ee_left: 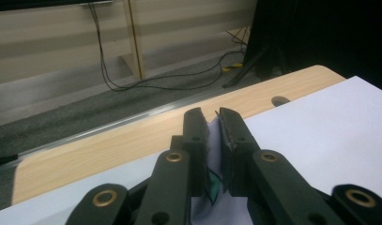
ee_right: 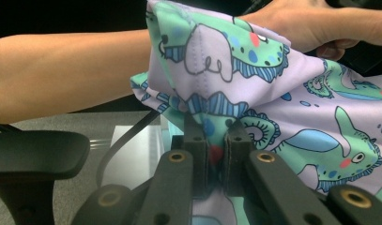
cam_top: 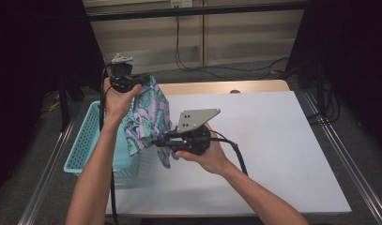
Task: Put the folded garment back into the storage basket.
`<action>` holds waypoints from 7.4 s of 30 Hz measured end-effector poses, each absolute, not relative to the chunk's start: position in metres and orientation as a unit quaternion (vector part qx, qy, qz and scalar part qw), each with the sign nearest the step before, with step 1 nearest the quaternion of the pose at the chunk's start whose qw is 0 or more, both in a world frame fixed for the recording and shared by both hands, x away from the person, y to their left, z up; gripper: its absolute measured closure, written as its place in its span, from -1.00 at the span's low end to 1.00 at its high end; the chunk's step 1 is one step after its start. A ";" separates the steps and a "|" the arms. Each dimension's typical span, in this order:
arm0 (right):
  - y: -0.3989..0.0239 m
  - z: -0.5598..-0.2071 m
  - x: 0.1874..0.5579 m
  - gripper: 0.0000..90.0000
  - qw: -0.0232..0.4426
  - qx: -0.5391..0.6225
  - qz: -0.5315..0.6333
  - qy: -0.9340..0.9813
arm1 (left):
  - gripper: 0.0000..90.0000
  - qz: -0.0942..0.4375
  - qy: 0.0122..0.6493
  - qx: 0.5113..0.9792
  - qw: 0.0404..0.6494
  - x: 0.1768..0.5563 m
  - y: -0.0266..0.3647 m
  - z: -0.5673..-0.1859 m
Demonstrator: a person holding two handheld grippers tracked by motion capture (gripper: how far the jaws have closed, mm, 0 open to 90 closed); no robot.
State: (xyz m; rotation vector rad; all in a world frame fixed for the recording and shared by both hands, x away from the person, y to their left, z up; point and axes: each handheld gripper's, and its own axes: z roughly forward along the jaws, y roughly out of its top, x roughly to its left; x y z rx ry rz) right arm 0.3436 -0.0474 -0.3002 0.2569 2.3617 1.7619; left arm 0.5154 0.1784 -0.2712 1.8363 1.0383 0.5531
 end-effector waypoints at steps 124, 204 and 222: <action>0.091 -0.354 0.413 0.87 0.027 0.085 0.540 0.837 | 0.83 0.247 0.467 0.764 0.371 0.569 0.288 -0.349; 0.154 -0.406 0.413 0.45 0.028 0.096 0.441 0.892 | 0.46 0.253 0.525 0.764 0.275 0.556 0.325 -0.385; 0.136 -0.392 0.416 -0.56 0.030 0.125 0.476 0.870 | -0.69 0.256 0.524 0.743 0.329 0.544 0.316 -0.364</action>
